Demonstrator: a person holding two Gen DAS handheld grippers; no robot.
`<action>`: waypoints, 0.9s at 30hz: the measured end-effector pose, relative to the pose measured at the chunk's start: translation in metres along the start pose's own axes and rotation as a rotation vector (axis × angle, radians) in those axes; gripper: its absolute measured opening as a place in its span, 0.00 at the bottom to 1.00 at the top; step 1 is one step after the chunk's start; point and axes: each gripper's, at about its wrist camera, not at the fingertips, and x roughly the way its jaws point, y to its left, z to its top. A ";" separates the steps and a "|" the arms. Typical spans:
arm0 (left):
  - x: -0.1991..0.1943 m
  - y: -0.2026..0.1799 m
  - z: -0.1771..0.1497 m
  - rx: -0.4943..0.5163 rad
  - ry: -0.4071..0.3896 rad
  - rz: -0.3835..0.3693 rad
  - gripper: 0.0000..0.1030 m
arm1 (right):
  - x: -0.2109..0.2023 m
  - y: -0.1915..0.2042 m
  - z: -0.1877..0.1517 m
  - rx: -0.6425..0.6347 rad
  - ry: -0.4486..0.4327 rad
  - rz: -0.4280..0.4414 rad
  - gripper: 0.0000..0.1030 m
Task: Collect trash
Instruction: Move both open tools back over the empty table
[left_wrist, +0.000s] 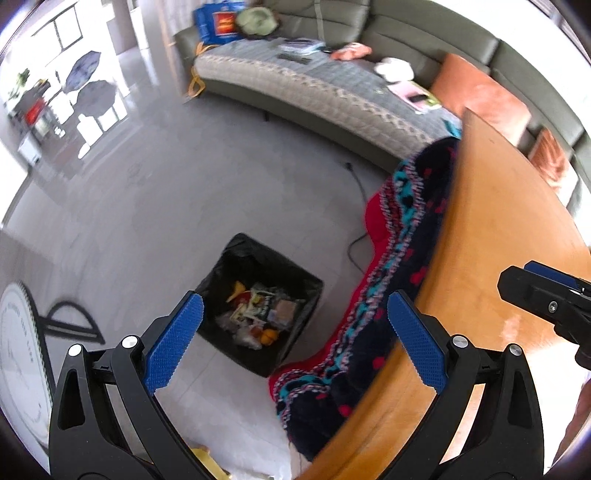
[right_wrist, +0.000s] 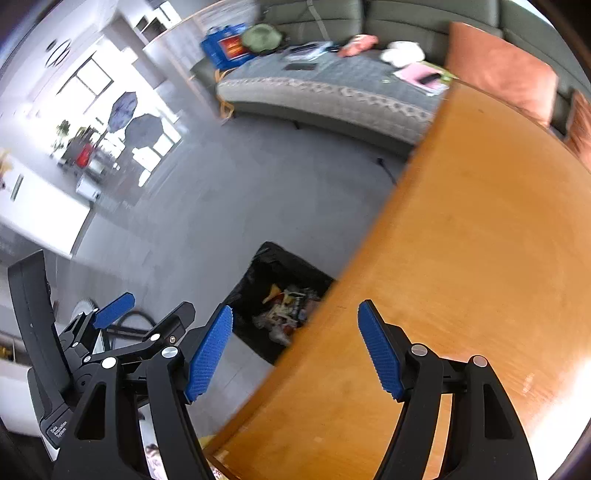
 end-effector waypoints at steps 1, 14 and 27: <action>-0.001 -0.009 0.000 0.014 -0.001 -0.006 0.94 | -0.003 -0.008 -0.002 0.011 -0.005 -0.004 0.69; -0.004 -0.137 -0.001 0.215 0.006 -0.099 0.94 | -0.049 -0.131 -0.040 0.218 -0.076 -0.074 0.69; 0.012 -0.263 -0.033 0.420 0.052 -0.233 0.94 | -0.077 -0.235 -0.118 0.405 -0.160 -0.199 0.81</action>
